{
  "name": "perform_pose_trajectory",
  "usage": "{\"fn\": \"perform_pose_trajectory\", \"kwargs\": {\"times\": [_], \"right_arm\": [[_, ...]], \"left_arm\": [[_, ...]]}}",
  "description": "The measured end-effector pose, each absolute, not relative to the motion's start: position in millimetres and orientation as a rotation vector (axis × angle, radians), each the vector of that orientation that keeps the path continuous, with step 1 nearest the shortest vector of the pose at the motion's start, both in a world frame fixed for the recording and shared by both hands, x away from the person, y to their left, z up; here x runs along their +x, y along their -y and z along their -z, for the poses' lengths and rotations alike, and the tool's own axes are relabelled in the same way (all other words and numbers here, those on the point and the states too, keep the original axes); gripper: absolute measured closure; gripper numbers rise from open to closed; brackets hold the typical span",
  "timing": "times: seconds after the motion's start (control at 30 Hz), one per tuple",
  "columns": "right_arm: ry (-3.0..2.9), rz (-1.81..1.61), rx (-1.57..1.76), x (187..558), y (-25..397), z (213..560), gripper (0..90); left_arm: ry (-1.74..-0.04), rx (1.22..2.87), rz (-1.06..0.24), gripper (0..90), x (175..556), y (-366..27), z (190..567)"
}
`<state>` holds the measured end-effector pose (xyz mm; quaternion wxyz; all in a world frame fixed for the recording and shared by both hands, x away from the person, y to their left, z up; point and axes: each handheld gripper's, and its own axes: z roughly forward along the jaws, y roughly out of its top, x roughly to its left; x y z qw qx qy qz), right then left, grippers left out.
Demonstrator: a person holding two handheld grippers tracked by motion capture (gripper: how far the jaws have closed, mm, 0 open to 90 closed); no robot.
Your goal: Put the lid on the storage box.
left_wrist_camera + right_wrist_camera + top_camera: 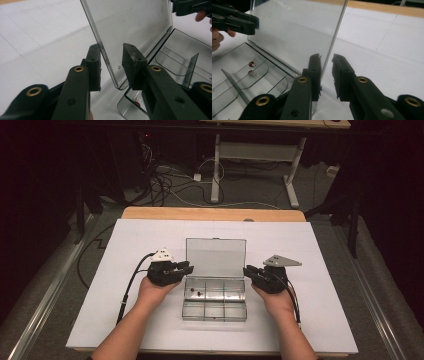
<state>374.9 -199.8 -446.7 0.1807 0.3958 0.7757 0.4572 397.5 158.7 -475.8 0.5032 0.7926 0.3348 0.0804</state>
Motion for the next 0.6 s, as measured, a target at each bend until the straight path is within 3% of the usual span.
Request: {"fn": "perform_pose_trajectory", "kwargs": {"times": [0.17,0.6], "right_arm": [[-2.196,-1.32,1.04,357,203,442,89.7],[-2.24,-1.336,0.968,354,182,446,90.0]], "left_arm": [[-0.797,1.905,-0.206,69.7,394,-160,475],[-0.731,1.915,-0.262,69.6,374,-162,469]]}}
